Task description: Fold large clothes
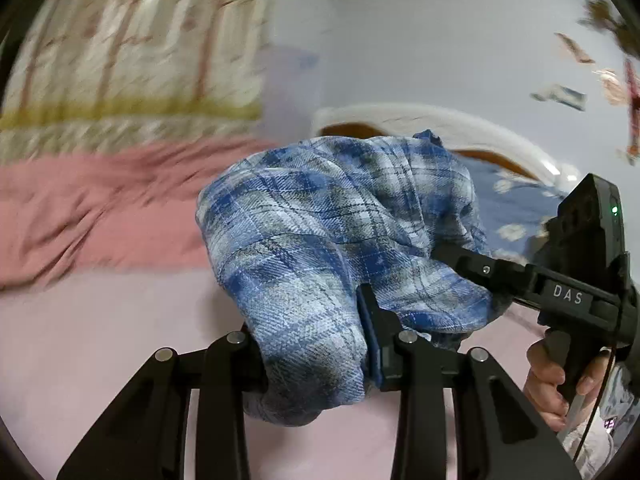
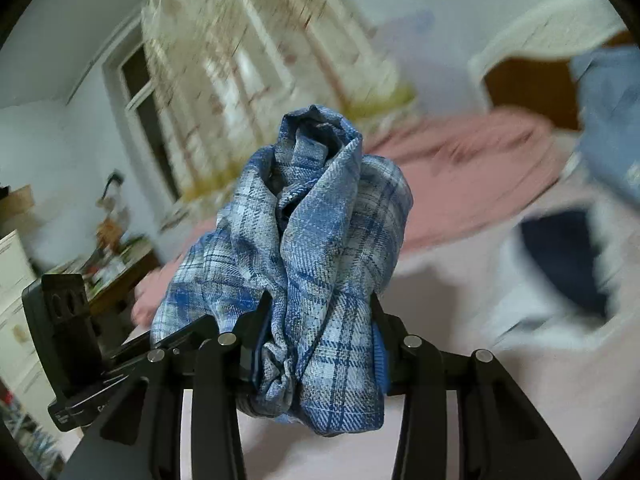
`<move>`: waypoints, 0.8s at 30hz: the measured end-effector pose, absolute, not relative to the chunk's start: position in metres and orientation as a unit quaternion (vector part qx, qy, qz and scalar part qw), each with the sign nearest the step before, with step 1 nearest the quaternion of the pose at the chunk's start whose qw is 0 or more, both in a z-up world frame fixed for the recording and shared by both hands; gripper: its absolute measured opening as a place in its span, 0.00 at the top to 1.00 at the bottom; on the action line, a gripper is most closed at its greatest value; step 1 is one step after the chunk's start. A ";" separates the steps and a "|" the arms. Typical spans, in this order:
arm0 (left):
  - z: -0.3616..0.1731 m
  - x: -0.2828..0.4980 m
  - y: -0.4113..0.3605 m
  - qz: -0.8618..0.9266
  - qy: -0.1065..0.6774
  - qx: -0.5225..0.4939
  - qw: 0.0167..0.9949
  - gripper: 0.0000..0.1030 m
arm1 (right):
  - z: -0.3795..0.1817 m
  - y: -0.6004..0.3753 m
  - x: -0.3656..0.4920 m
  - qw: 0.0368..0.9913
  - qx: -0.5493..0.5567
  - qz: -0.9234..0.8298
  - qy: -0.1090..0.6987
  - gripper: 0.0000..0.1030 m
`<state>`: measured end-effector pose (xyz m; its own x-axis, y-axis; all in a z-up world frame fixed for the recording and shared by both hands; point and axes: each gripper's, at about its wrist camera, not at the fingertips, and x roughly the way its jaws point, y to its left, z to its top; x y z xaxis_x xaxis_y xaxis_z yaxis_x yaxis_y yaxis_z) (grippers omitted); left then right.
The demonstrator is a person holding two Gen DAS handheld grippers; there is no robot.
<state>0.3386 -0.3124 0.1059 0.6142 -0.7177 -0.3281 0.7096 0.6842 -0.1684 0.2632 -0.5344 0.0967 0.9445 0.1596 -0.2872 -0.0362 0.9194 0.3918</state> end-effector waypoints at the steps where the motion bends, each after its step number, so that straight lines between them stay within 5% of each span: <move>1: 0.114 0.339 -0.332 -0.412 0.176 -0.010 0.894 0.66 | 0.109 -0.556 0.256 0.970 0.190 0.031 0.148 0.58; 8: 0.125 0.372 -0.481 -0.479 0.156 -0.010 0.864 0.66 | 0.122 -0.672 0.243 0.973 0.172 -0.095 0.123 0.58; 14: 0.035 0.415 -0.582 -0.497 0.246 -0.011 0.832 0.64 | 0.021 -0.762 0.288 0.936 0.233 -0.184 0.190 0.56; 18: -0.037 0.426 -0.598 -0.475 0.280 -0.011 0.834 0.51 | -0.028 -0.792 0.316 0.910 0.252 -0.210 0.254 0.41; 20: -0.025 0.426 -0.592 -0.460 0.286 -0.023 0.840 0.37 | -0.017 -0.793 0.310 0.919 0.253 -0.190 0.236 0.41; 24: 0.006 0.418 -0.567 -0.407 0.251 0.005 0.878 0.33 | -0.004 -0.773 0.294 0.928 0.224 -0.209 0.213 0.30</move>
<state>0.4183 -0.5673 0.0059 0.5427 -0.7121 -0.4454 0.7172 0.6689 -0.1956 0.2936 -0.7731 -0.0045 0.8218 -0.2928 -0.4887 0.4833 0.8126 0.3258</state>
